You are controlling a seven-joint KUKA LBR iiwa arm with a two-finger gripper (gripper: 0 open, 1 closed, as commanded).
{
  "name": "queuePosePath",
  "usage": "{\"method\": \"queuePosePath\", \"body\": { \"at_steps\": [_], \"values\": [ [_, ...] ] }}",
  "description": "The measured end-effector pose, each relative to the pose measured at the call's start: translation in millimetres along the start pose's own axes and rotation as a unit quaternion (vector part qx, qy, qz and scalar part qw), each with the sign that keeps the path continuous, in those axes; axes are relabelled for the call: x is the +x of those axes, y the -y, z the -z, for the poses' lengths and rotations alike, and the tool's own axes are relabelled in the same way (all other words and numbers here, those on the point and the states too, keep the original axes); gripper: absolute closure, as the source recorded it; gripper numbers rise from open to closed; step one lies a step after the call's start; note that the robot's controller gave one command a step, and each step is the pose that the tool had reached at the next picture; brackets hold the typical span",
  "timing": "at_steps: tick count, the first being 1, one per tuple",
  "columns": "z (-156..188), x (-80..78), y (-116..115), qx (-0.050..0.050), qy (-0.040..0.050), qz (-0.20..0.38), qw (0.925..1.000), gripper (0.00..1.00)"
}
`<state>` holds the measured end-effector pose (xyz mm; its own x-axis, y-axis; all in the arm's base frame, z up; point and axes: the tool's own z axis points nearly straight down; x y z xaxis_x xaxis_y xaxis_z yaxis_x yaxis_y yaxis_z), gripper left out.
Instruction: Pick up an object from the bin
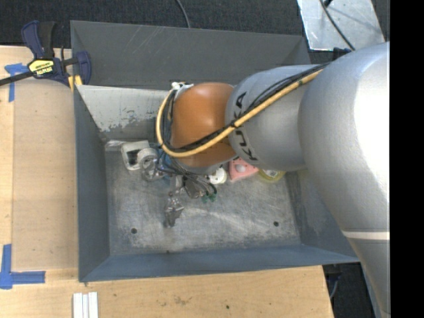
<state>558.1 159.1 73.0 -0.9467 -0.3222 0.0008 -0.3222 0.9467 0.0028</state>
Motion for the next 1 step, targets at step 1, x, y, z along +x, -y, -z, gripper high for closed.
{"method": "queuePosePath", "body": {
  "at_steps": [1],
  "values": [
    [12.6,14.6,53.3,0.001,0.0011,-0.024,0.9997,0.00]
  ]
}}
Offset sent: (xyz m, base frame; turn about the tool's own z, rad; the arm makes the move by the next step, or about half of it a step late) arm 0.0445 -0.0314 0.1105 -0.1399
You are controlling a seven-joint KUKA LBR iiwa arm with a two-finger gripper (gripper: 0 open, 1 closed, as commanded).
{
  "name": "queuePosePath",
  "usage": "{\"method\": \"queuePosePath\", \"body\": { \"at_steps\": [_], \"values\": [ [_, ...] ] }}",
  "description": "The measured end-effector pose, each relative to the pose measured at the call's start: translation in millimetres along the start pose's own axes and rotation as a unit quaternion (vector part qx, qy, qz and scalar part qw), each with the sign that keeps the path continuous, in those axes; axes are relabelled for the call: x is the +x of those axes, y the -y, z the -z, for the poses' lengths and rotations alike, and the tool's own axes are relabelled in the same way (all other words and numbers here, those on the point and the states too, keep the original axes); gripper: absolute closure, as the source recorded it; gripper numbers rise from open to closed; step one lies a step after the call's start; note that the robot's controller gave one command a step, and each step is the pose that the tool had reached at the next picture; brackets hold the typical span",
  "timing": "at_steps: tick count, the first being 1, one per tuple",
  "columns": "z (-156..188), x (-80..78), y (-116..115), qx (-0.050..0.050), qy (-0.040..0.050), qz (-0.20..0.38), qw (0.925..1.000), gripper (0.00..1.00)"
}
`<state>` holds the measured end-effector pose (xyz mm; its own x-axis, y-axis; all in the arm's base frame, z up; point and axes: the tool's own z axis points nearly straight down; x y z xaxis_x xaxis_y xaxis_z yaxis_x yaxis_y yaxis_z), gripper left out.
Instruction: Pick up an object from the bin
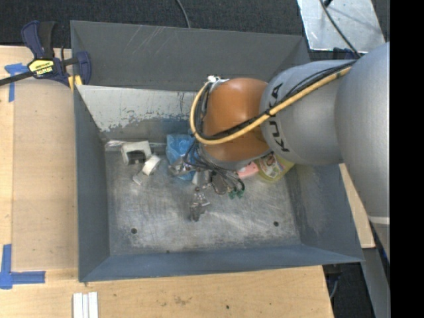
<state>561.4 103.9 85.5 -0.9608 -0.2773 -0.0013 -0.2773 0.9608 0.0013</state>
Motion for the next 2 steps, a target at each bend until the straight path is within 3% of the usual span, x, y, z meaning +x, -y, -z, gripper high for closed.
{"method": "queuePosePath", "body": {
  "at_steps": [1,2],
  "values": [
    [47.4,-18.4,5.7,0.002,-0.0021,0.015,0.9999,0.00],
    [55.1,-32.2,23.3,0.002,0.0093,0.104,0.9946,0.00]
  ]
}}
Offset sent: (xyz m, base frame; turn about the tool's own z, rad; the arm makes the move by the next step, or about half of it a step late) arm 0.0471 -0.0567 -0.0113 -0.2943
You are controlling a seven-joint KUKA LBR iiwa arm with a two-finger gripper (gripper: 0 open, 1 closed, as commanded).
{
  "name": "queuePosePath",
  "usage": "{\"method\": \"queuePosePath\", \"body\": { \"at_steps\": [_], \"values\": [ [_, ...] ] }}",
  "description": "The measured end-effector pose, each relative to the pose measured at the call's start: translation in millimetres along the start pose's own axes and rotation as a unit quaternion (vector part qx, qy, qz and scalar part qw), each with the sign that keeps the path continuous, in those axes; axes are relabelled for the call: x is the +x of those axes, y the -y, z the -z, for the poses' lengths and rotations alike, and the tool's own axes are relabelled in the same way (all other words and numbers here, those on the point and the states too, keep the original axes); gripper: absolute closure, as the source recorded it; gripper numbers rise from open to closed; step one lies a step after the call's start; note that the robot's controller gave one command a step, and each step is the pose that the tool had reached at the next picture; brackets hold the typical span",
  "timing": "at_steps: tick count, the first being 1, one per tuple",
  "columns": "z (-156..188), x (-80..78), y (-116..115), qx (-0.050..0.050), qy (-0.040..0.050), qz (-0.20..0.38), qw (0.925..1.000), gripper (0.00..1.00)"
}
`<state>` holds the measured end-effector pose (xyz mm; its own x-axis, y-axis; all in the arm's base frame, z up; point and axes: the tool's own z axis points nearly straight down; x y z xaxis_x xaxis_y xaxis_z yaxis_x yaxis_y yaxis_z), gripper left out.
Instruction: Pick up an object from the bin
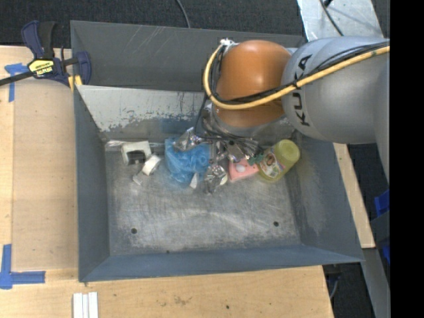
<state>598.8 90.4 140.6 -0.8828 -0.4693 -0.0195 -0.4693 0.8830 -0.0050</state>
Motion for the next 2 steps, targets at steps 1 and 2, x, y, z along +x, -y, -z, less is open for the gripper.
{"method": "queuePosePath", "body": {
  "at_steps": [1,2],
  "values": [
    [-61.6,10.6,39.5,-0.002,0.0032,-0.025,0.9997,1.00],
    [-61.7,10.7,39.4,-0.002,0.0030,-0.025,0.9997,1.00]
  ]
}}
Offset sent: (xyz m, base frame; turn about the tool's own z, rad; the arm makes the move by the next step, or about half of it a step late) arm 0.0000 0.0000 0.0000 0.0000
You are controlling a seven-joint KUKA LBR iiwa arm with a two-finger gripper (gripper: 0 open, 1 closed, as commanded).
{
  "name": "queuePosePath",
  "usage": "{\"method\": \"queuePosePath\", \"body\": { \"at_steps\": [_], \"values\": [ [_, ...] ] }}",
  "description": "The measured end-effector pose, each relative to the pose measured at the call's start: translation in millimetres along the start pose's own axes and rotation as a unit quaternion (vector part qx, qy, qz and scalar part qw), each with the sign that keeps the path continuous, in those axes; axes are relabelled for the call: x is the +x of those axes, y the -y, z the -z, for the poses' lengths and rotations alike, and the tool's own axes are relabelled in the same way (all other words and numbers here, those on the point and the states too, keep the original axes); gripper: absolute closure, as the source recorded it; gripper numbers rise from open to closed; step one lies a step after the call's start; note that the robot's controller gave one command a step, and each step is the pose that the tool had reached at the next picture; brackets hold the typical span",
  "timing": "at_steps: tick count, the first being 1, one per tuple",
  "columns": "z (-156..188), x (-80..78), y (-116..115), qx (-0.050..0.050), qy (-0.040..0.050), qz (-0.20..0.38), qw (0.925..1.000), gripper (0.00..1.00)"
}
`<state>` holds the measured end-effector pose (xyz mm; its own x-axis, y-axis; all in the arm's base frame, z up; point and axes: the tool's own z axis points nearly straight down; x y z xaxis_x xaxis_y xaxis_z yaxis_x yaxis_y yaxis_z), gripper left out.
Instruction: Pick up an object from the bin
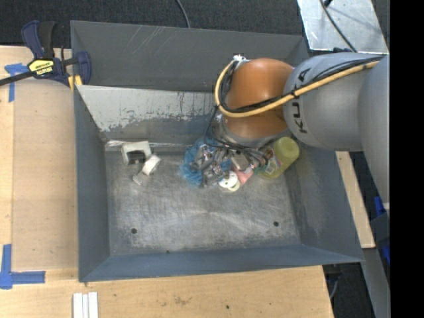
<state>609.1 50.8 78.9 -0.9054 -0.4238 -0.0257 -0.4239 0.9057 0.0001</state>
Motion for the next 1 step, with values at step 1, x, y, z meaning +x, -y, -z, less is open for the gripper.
{"method": "queuePosePath", "body": {
  "at_steps": [1],
  "values": [
    [190.8,-7.0,2.1,0.002,-0.0065,-0.006,1.0000,1.00]
  ]
}}
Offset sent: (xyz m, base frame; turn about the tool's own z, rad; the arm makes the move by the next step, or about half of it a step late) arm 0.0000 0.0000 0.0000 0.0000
